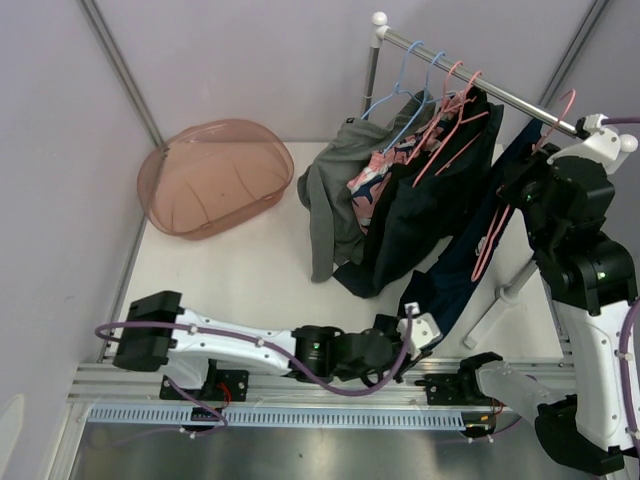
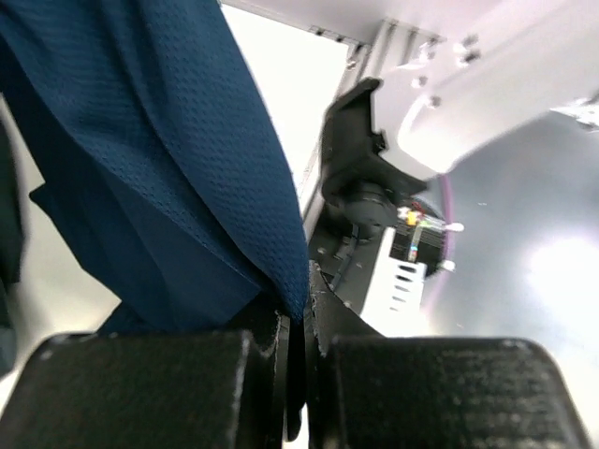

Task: Remove the shorts from the hanger

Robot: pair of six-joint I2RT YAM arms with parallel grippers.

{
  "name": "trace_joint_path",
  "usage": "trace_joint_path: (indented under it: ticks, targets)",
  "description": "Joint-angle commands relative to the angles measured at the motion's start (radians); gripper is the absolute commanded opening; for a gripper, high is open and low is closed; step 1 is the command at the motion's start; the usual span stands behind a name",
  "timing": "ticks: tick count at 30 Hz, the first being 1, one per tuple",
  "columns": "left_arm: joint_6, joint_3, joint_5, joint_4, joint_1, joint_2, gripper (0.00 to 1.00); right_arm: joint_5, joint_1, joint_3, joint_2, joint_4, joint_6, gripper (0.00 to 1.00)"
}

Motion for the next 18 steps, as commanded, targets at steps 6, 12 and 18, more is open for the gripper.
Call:
trace_joint_path:
  ticks: [6, 12, 18]
  targets:
    - [0.036, 0.28, -0.015, -0.072, 0.188, 0.144, 0.0, -0.192, -0.014, 0.168, -0.098, -0.101, 0.158, 0.0]
    - [0.044, 0.567, -0.078, -0.234, 0.314, 0.25, 0.0, -0.436, -0.014, 0.134, -0.19, -0.297, 0.318, 0.0]
    - [0.03, 0.748, -0.037, -0.3, 0.399, 0.29, 0.0, -0.648, -0.018, 0.039, -0.279, -0.343, 0.432, 0.0]
